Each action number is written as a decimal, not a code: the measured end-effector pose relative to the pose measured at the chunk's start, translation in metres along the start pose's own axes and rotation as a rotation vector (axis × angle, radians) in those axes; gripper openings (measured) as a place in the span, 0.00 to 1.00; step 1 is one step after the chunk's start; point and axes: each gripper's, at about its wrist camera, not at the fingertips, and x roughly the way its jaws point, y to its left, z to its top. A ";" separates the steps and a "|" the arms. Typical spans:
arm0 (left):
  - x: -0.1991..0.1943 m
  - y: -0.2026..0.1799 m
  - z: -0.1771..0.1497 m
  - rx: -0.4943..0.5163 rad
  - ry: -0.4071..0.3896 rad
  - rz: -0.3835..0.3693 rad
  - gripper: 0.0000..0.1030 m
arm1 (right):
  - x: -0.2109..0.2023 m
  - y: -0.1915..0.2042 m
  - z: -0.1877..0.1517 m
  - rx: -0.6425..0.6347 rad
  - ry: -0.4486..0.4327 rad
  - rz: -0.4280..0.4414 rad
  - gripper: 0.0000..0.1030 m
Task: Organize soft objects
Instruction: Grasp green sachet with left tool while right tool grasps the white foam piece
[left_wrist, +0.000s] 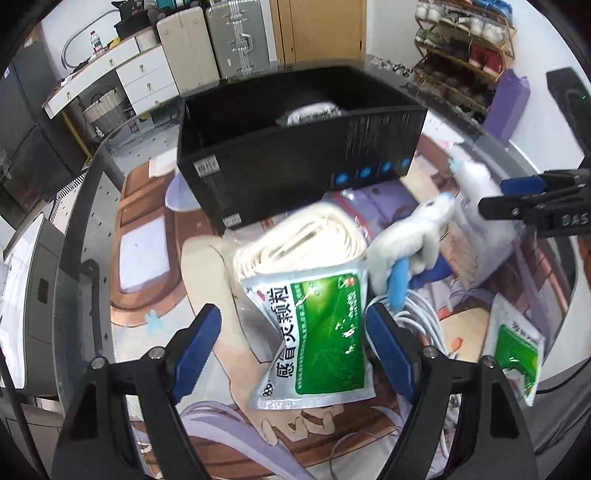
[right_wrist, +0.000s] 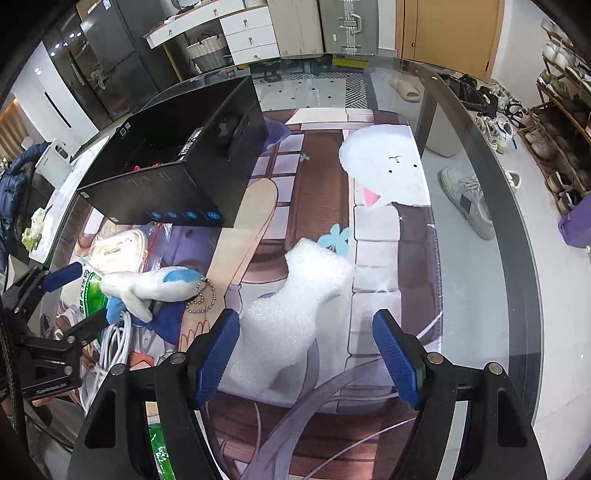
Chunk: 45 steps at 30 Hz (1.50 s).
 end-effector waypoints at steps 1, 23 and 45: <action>0.000 0.001 0.000 -0.002 0.000 -0.002 0.79 | 0.000 0.000 0.000 0.000 0.000 -0.002 0.74; -0.001 0.034 -0.008 -0.059 0.052 0.008 0.40 | 0.007 0.030 -0.002 -0.089 0.026 0.063 0.41; -0.015 0.033 -0.004 -0.067 0.031 -0.002 0.26 | -0.018 0.064 -0.007 -0.169 -0.020 0.106 0.40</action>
